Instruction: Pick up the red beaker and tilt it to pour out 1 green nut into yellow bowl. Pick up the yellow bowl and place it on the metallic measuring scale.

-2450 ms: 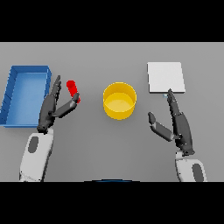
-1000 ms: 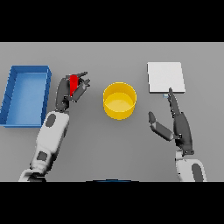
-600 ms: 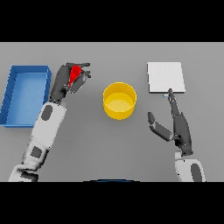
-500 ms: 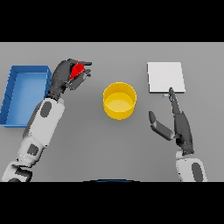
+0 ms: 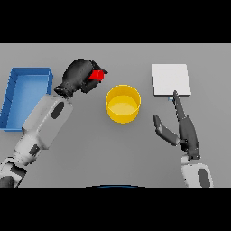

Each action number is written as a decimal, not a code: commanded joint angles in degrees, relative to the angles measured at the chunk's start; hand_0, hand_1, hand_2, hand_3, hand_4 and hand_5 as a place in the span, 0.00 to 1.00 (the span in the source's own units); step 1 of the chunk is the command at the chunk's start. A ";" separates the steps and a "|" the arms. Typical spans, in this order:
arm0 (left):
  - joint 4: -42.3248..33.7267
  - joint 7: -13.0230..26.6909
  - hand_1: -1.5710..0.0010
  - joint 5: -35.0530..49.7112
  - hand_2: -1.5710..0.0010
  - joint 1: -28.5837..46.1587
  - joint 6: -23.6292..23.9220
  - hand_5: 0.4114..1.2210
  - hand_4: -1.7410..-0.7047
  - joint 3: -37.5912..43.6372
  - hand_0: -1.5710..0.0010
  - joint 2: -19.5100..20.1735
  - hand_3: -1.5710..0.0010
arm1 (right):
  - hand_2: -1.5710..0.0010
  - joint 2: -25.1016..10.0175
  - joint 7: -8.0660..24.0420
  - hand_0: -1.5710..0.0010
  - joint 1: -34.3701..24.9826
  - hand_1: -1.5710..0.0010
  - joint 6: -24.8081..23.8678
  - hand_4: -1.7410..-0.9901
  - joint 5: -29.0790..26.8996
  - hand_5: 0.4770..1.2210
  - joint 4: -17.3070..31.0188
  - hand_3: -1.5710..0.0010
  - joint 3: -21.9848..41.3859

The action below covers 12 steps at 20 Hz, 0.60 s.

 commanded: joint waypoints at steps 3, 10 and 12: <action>2.68 0.36 0.00 -6.68 0.00 -4.92 -4.16 0.96 0.00 -6.65 0.00 1.39 0.00 | 1.00 0.19 0.00 1.00 0.83 1.00 -0.44 0.92 1.35 0.29 -0.37 1.00 0.75; 8.83 0.00 0.00 -17.05 0.00 -15.35 -15.23 0.99 0.12 -19.22 0.00 1.75 0.00 | 1.00 0.76 0.96 1.00 0.47 1.00 -0.21 0.91 -0.02 0.27 -0.12 1.00 0.21; 10.13 -0.94 0.00 -18.83 0.00 -17.29 -16.50 0.99 0.08 -21.84 0.00 1.96 0.00 | 1.00 0.72 -0.01 1.00 0.92 1.00 -0.12 0.91 0.33 0.26 0.18 1.00 0.54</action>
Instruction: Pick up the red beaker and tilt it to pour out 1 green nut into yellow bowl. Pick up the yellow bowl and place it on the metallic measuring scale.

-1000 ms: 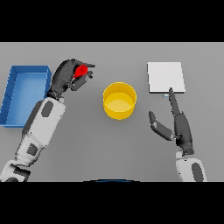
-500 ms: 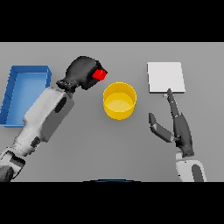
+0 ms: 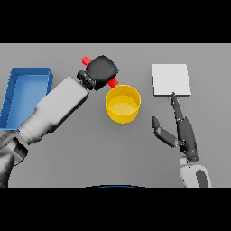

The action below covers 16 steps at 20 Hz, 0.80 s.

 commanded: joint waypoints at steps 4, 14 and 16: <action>4.10 0.12 0.00 -5.07 0.00 -4.07 -1.56 1.00 0.03 -6.33 0.00 -1.21 0.00 | 1.00 -0.27 -0.16 1.00 -0.52 1.00 0.65 0.89 0.06 0.29 0.25 1.00 0.34; 8.36 1.01 0.00 -11.40 0.00 -8.87 1.02 1.00 0.00 -15.70 0.00 -3.15 0.00 | 1.00 0.12 -1.07 1.00 -0.17 1.00 0.97 0.92 -1.19 0.30 0.69 1.00 -0.09; 8.62 0.81 0.00 -12.99 0.00 -9.54 1.84 1.00 0.00 -18.16 0.00 -3.28 0.00 | 1.00 0.43 -0.45 1.00 -0.64 1.00 0.06 0.90 -0.32 0.28 1.14 1.00 -0.05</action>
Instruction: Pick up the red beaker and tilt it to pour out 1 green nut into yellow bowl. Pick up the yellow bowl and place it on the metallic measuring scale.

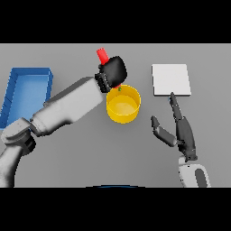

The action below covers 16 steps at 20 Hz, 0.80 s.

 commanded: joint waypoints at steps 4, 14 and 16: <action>0.34 -1.25 0.00 -2.47 0.00 -2.39 -1.58 1.00 0.01 -4.63 0.00 -0.74 0.00 | 1.00 -0.28 -0.56 1.00 -0.66 1.00 -0.32 0.88 0.85 0.27 -0.06 1.00 0.22; 5.08 -5.71 0.00 -3.42 0.00 -11.26 -2.35 1.00 0.01 -9.94 0.00 -2.72 0.00 | 1.00 -0.02 -0.10 1.00 -0.22 1.00 -0.98 0.94 1.92 0.28 -0.97 1.00 0.73; 7.55 -5.57 0.00 -2.36 0.00 -14.43 -2.62 1.00 0.02 -8.89 0.00 -2.53 0.00 | 1.00 -0.29 0.29 1.00 -0.76 1.00 -1.40 0.95 2.27 0.28 0.12 1.00 0.34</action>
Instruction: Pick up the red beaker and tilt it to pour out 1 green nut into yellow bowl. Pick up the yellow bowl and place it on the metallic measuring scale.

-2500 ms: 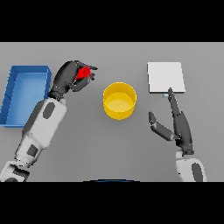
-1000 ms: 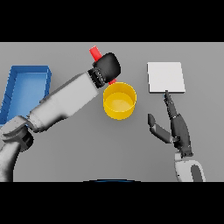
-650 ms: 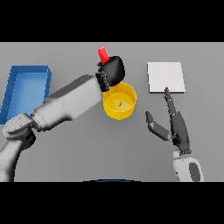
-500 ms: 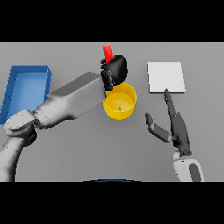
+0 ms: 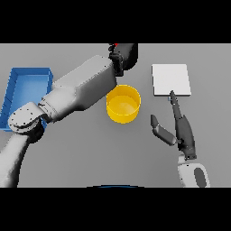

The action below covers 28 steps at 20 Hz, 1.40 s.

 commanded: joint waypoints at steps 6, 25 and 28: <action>8.39 -1.94 0.00 9.78 0.00 -7.30 3.26 1.00 0.01 10.12 0.00 5.28 0.22 | 1.00 0.55 0.03 1.00 0.06 1.00 0.20 0.97 -0.42 0.27 -0.51 1.00 0.33; 18.52 18.07 0.00 60.14 0.00 12.46 22.58 1.00 0.00 45.31 0.00 26.21 0.07 | 1.00 1.03 -0.63 1.00 -0.69 1.00 -0.34 0.92 0.34 0.23 0.87 1.00 1.17; 12.19 20.47 0.00 65.76 0.00 18.65 25.48 1.00 0.00 46.89 0.00 26.90 0.06 | 1.00 0.34 0.61 1.00 -1.33 1.00 -1.16 0.91 1.91 0.23 0.31 1.00 1.20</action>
